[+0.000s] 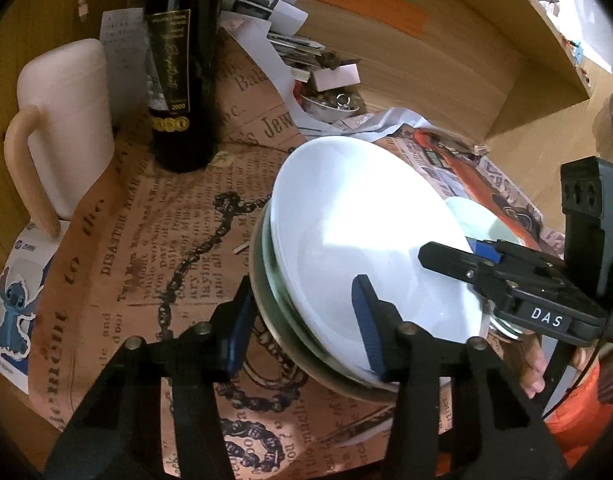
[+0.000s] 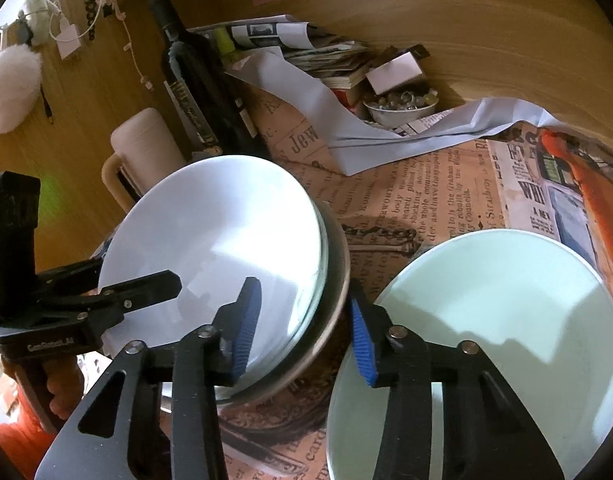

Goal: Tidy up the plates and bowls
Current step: 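Grip the rim of the nested bowl stack with the left tool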

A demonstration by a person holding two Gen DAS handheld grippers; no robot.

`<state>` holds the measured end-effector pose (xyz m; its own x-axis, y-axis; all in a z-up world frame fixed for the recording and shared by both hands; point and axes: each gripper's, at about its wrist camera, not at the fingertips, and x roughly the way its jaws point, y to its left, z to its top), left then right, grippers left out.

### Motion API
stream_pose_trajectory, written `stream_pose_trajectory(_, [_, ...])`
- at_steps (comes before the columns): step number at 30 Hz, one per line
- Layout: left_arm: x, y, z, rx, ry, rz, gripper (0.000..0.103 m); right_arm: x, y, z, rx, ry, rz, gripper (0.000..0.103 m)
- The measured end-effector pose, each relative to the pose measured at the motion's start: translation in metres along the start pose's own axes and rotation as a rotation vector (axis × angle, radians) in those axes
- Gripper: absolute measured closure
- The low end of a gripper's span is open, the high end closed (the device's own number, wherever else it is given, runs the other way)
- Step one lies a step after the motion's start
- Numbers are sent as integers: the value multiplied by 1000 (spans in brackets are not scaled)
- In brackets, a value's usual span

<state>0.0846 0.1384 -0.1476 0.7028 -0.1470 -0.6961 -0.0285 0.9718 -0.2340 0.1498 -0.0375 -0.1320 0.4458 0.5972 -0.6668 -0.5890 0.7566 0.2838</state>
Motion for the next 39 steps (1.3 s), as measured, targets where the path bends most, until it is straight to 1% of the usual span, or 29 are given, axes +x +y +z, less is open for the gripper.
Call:
stream_pose_trajectory(3, [0,-1,0,-4,-3,6,56,-1,-1,0,-1,-3,-11,70])
stream_pose_trajectory(6, [-2,-2,-1,-17,-6,18,56,-2,-1,0,17,-9,-9,70])
stream_pose_trajectory(11, [-4,1,-1,-59,-8,12,56,-2,0,2,31,-20,-12,70])
stream_pose_trajectory(16, [-5,-1,-1,-62,-17,45,56,-3,5,6,14,-44,-25,70])
stream_pose_trajectory(21, [-8,3,2,-100,-28,23,56,-5,5,9,22,-60,-20,70])
stream_pose_trajectory(27, [-8,3,5,-106,-35,14,57,-6,5,9,20,-69,-27,71])
stream_pose_trajectory(32, [-5,5,6,-110,-26,11,65,-8,-1,8,34,-75,-25,74])
stream_pose_trajectory(35, [-5,5,6,-119,-19,6,67,-11,-3,8,41,-83,-26,74])
stream_pose_trajectory(39, [-9,1,7,-114,-32,4,67,-16,-1,8,36,-101,-37,74])
